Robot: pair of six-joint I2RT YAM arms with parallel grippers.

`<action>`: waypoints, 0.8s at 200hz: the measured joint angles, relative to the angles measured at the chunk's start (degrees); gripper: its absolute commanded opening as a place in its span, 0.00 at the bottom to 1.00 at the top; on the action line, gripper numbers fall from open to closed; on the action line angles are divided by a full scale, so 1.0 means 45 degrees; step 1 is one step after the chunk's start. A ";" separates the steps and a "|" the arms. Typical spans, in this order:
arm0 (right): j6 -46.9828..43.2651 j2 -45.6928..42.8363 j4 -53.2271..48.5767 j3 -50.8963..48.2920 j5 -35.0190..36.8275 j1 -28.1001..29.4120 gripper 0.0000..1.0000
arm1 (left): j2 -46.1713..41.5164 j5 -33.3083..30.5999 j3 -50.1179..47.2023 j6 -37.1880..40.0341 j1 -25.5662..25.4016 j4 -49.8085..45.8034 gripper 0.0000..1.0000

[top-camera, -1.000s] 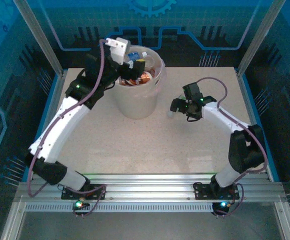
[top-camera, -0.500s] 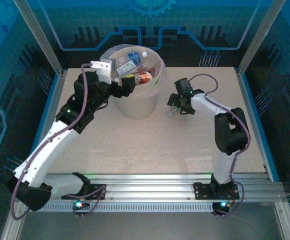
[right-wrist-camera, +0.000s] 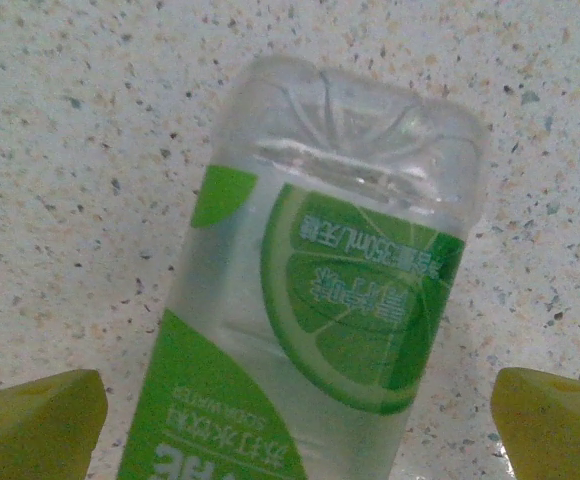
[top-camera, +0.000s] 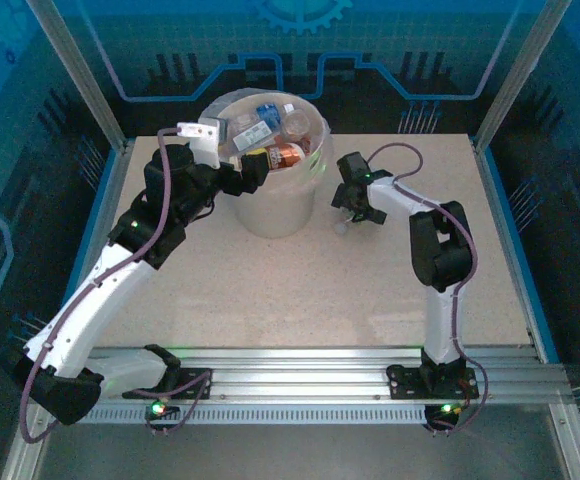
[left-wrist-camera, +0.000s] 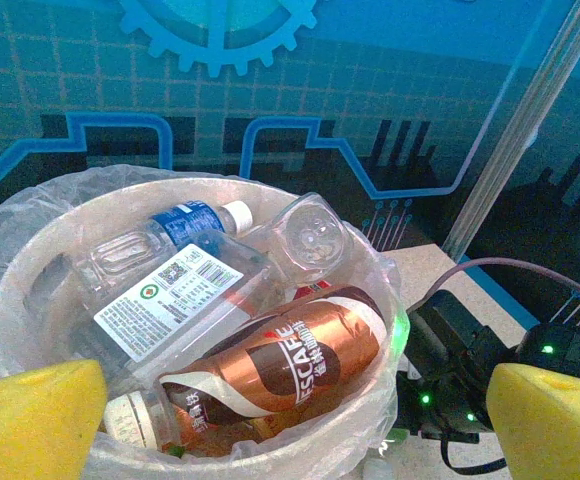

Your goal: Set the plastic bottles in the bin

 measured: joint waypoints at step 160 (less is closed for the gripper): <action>-0.2123 -0.0933 0.1161 -0.2118 -0.1875 -0.0559 0.41 | -0.0549 -0.0209 -0.1035 -0.1486 0.0000 0.0078 0.99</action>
